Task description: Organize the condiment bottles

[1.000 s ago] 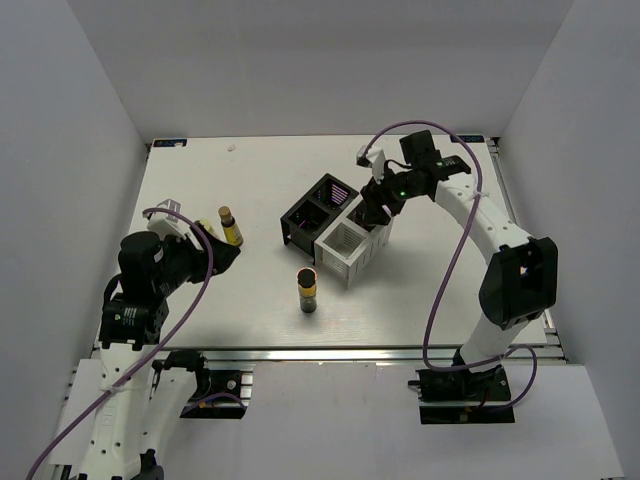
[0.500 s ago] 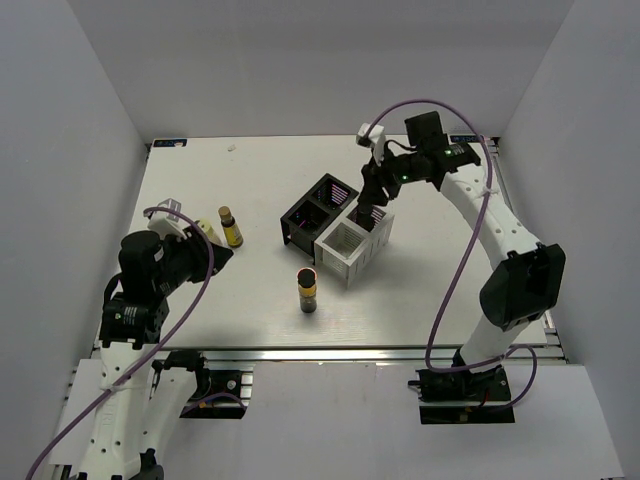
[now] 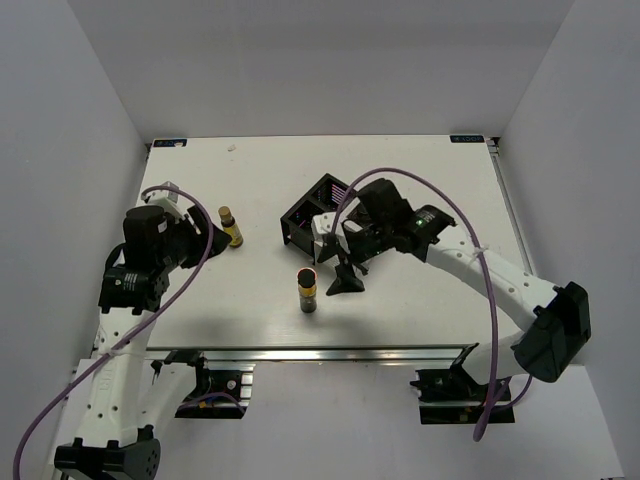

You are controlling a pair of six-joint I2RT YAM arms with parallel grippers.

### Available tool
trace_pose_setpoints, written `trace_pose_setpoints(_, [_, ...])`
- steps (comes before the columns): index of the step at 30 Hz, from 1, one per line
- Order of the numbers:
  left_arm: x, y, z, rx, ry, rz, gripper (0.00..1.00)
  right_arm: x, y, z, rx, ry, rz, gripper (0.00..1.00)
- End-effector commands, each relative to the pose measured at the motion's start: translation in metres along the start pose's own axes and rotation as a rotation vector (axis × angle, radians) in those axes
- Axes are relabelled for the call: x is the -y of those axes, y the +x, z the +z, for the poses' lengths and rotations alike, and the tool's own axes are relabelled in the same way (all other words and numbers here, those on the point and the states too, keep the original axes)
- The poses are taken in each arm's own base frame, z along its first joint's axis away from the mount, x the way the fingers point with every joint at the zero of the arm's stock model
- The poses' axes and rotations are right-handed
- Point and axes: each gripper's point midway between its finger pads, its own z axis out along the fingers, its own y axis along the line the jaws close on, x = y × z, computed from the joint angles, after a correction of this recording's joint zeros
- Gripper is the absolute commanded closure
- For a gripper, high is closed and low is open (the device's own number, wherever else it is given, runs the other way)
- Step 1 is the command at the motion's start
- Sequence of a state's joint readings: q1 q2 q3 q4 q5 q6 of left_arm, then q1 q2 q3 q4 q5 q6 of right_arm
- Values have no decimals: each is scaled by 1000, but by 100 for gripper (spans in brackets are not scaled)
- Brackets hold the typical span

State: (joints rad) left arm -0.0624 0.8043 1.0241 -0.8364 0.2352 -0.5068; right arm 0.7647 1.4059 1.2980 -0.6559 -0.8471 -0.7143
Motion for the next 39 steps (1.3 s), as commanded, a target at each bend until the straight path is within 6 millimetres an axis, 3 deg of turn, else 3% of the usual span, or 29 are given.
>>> trace_pose_setpoints(1, [-13,-9,-11,39,-93,13,29,21,8,3,-39,134,-25,14])
trace_pose_setpoints(4, [-16,-1,-8,23,-92,1,28,19,30,10,-90,166,3,11])
trace_pose_setpoints(10, [-17,6,-8,34,-77,-32,28,18,48,32,-127,177,34,11])
trace_pose_setpoints(15, [-17,6,-11,41,-77,-34,27,29,53,54,-141,191,78,11])
trace_pose_setpoints(22, [-17,8,-14,46,-76,-39,27,33,45,77,-126,154,123,11])
trace_pose_setpoints(34, [-19,14,-15,39,-75,-45,27,40,39,85,-106,157,121,32])
trace_pose_setpoints(39, [-18,14,-16,40,-72,-44,27,42,41,87,-110,159,118,49])
